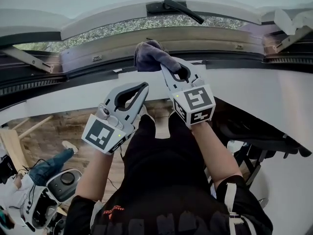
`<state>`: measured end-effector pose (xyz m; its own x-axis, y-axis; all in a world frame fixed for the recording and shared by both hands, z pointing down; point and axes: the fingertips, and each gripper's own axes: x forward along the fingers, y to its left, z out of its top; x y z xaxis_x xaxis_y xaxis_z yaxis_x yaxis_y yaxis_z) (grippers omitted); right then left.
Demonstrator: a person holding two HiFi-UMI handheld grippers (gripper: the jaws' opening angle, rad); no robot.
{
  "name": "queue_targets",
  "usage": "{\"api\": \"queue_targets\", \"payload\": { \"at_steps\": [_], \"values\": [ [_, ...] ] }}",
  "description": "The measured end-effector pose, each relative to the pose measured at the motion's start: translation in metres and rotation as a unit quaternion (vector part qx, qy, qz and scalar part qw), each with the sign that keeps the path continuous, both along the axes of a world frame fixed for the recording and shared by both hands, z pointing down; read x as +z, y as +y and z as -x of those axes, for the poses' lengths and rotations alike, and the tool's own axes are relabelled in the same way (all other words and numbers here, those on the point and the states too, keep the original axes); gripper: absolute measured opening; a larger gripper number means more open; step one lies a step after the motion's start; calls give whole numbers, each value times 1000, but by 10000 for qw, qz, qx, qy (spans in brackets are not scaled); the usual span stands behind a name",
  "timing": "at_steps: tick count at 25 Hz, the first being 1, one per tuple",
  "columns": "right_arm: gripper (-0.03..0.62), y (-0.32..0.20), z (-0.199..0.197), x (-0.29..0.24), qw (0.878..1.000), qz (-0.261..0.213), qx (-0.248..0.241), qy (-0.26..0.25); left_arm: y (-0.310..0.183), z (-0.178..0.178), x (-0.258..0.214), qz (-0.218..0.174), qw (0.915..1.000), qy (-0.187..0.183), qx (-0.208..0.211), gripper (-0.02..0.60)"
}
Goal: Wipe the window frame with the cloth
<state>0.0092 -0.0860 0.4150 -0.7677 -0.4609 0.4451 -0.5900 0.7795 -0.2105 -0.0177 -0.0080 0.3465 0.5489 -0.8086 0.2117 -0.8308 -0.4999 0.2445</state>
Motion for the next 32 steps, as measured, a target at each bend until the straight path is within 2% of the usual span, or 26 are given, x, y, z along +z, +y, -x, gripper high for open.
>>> {"api": "queue_targets", "payload": {
  "at_steps": [5, 15, 32],
  "values": [
    [61, -8, -18, 0, 9999, -17, 125, 3, -5, -13, 0, 149, 9999, 4, 83, 20],
    [61, -26, -58, -2, 9992, -34, 394, 23, -20, -44, -2, 79, 9995, -52, 305, 20],
    [61, -67, -158, -2, 9937, -92, 1116, 42, -50, -119, -1, 158, 9963, -94, 842, 20]
  ]
}}
